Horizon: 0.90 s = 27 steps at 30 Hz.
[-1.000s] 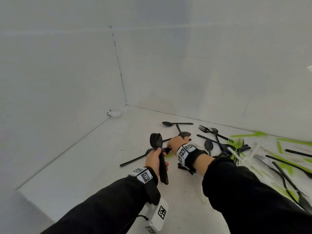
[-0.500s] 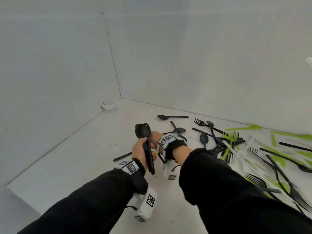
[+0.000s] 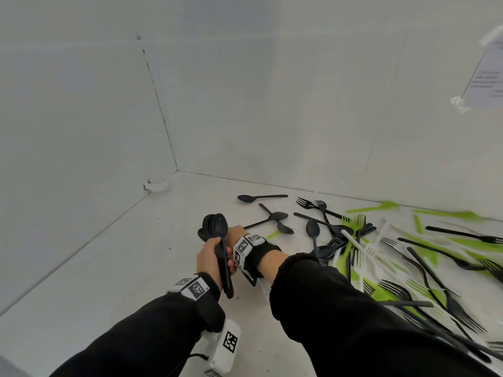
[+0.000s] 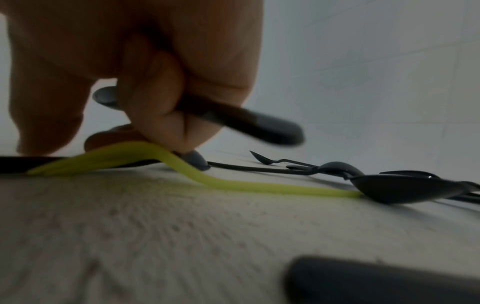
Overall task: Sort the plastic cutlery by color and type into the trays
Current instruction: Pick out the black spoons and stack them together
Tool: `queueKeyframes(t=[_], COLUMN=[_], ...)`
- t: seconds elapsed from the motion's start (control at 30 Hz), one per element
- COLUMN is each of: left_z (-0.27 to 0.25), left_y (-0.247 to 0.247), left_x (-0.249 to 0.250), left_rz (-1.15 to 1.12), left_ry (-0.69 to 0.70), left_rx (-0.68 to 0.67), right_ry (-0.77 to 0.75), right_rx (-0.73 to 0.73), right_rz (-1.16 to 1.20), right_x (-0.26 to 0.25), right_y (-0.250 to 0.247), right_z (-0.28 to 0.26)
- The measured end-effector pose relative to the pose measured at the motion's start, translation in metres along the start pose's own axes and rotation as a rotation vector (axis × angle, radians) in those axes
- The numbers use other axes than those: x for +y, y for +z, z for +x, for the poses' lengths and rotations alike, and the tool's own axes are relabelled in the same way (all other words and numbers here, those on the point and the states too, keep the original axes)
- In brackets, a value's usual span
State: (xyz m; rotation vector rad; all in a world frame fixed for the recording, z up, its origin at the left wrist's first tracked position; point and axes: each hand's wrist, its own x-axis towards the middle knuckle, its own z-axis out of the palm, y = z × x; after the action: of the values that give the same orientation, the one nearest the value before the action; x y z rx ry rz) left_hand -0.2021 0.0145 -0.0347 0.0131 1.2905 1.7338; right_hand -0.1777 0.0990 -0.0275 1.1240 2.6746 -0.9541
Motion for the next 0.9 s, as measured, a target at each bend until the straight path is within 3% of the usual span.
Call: queueKeyframes(t=[0.1, 0.3, 0.57, 0.8, 0.9], left_z=[-0.002, -0.011, -0.010, -0.001, 0.003], left_y=[0.001, 0.001, -0.001, 0.006, 0.009], left_x=[-0.001, 0.004, 0.004, 0.002, 0.002], left_rz=[0.030, 0.015, 0.044, 0.067, 0.080], left_ry=[0.000, 0.072, 0.039, 0.015, 0.008], left_rx=[-0.017, -0.011, -0.016, -0.014, -0.007], right_ry=[0.038, 0.038, 0.225, 0.280, 0.195], right_rx=[0.001, 0.041, 0.185, 0.347, 0.282], right_rz=[-0.152, -0.213, 0.340, 0.229, 0.073], right_x=[0.001, 0.000, 0.036, 0.057, 0.059], right_y=[0.000, -0.014, -0.051, -0.069, -0.066], right_z=[-0.001, -0.012, -0.015, -0.003, 0.003])
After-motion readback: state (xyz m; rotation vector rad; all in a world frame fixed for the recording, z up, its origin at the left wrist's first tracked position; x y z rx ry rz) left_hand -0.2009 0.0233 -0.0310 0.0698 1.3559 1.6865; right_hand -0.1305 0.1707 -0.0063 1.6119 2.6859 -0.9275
